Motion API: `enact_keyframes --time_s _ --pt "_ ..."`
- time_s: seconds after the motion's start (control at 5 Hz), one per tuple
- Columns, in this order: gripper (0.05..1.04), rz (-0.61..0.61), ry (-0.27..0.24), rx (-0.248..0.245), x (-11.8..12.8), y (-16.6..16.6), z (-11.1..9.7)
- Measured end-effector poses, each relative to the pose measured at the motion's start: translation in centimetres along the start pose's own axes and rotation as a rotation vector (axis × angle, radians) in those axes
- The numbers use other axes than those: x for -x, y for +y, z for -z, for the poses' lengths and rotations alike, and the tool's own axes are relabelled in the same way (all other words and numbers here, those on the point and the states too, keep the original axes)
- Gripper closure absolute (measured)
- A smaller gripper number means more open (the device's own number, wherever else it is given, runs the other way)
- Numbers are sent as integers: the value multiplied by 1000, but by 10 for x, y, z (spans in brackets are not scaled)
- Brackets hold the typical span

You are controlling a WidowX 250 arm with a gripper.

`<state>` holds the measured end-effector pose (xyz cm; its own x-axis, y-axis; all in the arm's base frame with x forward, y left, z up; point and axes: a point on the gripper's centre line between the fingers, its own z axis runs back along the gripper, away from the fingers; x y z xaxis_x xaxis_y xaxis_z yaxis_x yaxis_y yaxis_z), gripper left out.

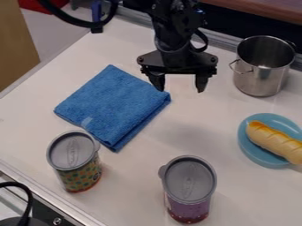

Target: Moved the blue cloth near the silver pot

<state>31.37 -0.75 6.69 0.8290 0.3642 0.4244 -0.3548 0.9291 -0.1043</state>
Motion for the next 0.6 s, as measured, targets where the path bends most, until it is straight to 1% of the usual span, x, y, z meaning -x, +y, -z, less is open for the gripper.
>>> enact_keyframes --time_s 0.2,0.4,0.6 --pt "86 2 32 -8 8 2 5" --pt "86 -24 67 2 1 29 6" --pt "86 20 78 4 -7 58 5"
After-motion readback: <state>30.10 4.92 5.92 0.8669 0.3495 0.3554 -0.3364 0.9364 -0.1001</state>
